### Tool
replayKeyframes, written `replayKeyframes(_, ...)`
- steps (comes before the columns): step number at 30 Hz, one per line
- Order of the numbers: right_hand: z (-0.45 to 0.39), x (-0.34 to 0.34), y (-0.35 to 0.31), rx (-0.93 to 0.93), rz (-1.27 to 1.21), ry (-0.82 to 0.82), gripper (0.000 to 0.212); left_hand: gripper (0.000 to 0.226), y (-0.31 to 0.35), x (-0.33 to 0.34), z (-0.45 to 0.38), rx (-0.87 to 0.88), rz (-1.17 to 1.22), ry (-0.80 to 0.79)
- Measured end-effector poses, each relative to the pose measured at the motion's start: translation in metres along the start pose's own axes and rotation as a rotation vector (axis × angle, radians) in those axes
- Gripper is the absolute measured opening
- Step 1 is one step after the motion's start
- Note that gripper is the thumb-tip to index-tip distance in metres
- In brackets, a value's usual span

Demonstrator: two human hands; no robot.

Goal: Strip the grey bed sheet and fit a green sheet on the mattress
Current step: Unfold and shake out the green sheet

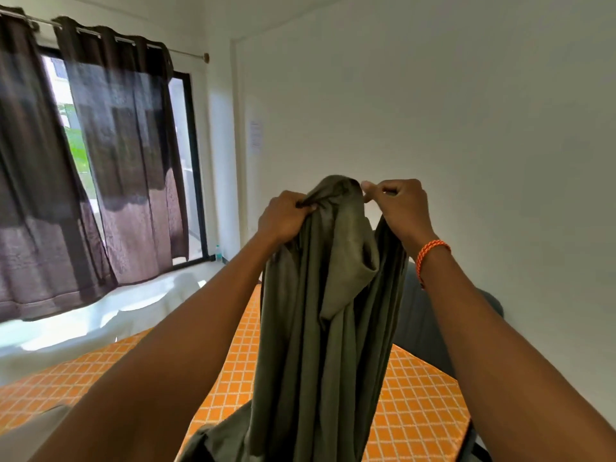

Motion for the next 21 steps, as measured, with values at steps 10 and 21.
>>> replayKeyframes(10, 0.014, -0.071, 0.166, 0.21, 0.31, -0.766, 0.043, 0.027, 0.024, 0.109, -0.045, -0.152, -0.044, 0.245)
replayKeyframes(21, 0.026, -0.18, 0.363, 0.361, 0.906, -0.523, 0.016, 0.023, 0.041, 0.265, -0.076, -0.313, -0.116, 0.356)
Point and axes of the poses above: each hand's wrist, its own z-axis away from the middle knuckle, its own x-axis out of the palm, y = z × x, the point moved 5 cm from there along -z, towards the middle knuckle, and after that the axes turned 3 degrees about y, right-handed, at the moved point
